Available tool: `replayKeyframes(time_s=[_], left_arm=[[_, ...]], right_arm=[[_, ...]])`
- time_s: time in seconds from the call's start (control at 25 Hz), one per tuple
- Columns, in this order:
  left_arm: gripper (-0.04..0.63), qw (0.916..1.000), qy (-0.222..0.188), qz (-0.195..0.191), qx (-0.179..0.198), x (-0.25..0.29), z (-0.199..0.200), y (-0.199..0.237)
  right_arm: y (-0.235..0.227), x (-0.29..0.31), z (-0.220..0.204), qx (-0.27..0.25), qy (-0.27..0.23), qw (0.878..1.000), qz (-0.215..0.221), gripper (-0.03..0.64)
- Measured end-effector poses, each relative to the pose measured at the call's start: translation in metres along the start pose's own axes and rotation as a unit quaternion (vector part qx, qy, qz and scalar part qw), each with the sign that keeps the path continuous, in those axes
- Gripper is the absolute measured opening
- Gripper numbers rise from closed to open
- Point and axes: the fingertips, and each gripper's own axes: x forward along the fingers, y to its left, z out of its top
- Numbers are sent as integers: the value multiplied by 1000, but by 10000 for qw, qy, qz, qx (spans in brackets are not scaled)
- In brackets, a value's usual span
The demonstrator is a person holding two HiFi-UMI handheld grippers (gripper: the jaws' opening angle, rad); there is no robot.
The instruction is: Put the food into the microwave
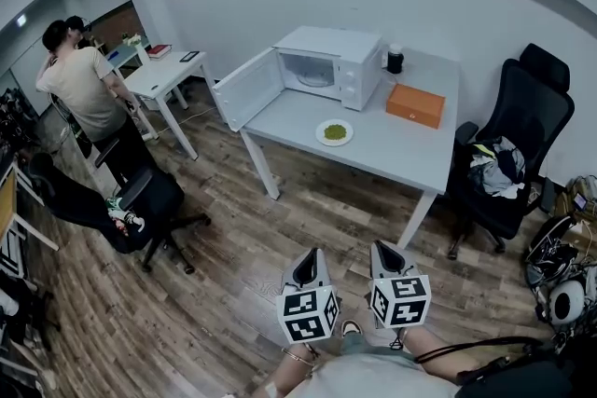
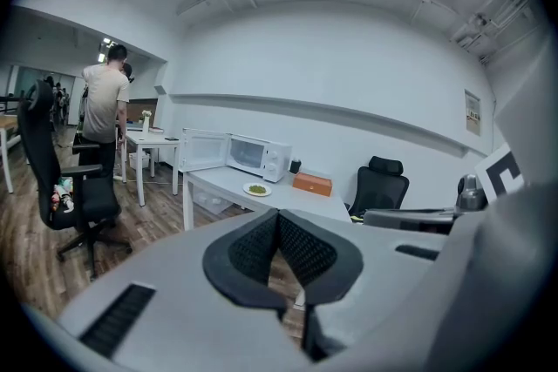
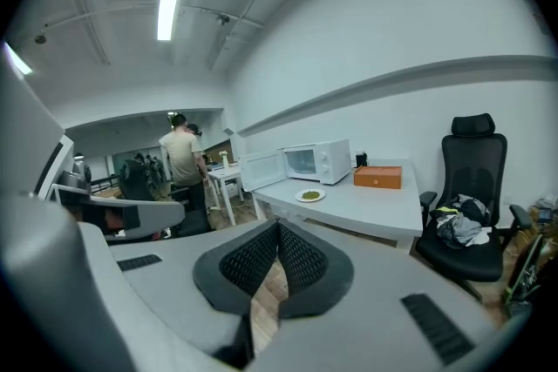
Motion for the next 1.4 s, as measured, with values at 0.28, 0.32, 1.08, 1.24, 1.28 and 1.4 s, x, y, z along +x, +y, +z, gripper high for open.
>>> replayKeyframes(time_s=[0.28,0.32,1.08,1.24,1.28,1.4], left_arm=[[2,10000,74,58,31,36,8,0],[2,9999,87,72,30,40,9,0],[2,9994,209,270,-18,115,27,12],[2,9994,201,264,-41,130,31,14],[2,9995,197,262,-45,133,31,15],[2,9995,205,245,-49,141,32,16]], right_arm=[[-17,30,10,6,47,10000,66,17],[-19,34,12,8,62,9999,85,17],[-50,107,39,-89,150,9993,336,17],[-57,119,42,-117,169,9992,335,17],[-58,121,43,-126,170,9992,334,17],[-62,128,43,-122,184,9993,310,17]])
